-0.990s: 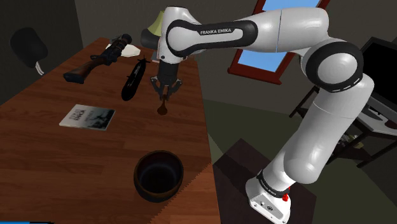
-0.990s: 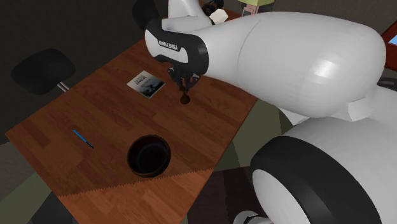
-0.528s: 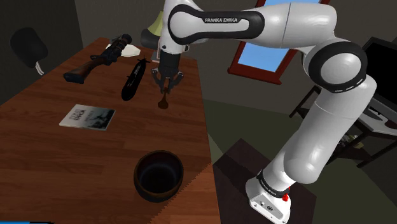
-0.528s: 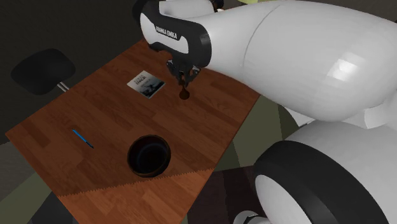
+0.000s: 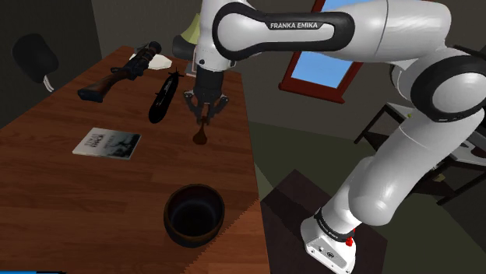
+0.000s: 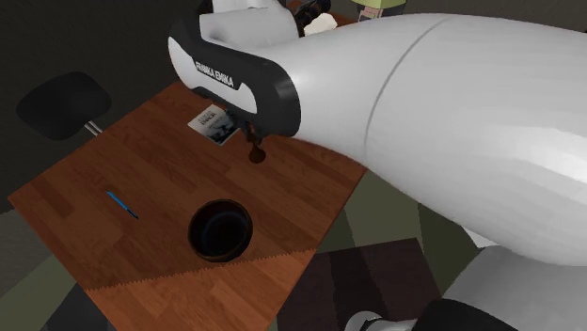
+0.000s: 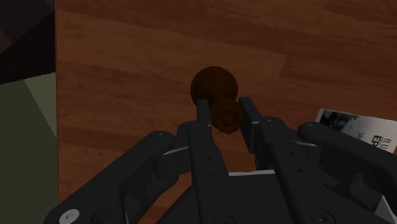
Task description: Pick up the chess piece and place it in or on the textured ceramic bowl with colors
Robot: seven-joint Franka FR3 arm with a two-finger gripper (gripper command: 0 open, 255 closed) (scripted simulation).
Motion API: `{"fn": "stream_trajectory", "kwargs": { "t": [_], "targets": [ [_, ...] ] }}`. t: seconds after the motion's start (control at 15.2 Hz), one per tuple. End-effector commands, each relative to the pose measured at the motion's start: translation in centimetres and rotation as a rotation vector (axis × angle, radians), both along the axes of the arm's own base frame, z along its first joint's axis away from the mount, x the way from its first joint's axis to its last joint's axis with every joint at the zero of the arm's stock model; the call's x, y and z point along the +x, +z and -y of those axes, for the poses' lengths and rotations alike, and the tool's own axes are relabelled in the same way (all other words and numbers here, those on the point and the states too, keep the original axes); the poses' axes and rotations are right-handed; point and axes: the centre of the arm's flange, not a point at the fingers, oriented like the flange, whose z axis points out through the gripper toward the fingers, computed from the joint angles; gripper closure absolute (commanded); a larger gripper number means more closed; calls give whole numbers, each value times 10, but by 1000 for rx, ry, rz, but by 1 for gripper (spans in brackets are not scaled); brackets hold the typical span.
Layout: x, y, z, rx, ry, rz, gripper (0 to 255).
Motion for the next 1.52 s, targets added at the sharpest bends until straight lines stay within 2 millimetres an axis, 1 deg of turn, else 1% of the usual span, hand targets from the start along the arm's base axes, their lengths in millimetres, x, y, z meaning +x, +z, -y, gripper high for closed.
{"fn": "stream_trajectory", "kwargs": {
  "t": [0.0,0.92,1.45],
  "targets": [
    [-19,6,-16,0,-1,0,255],
    [-161,27,-129,0,-1,0,255],
    [-161,-15,-129,0,-1,0,255]
  ]
}}
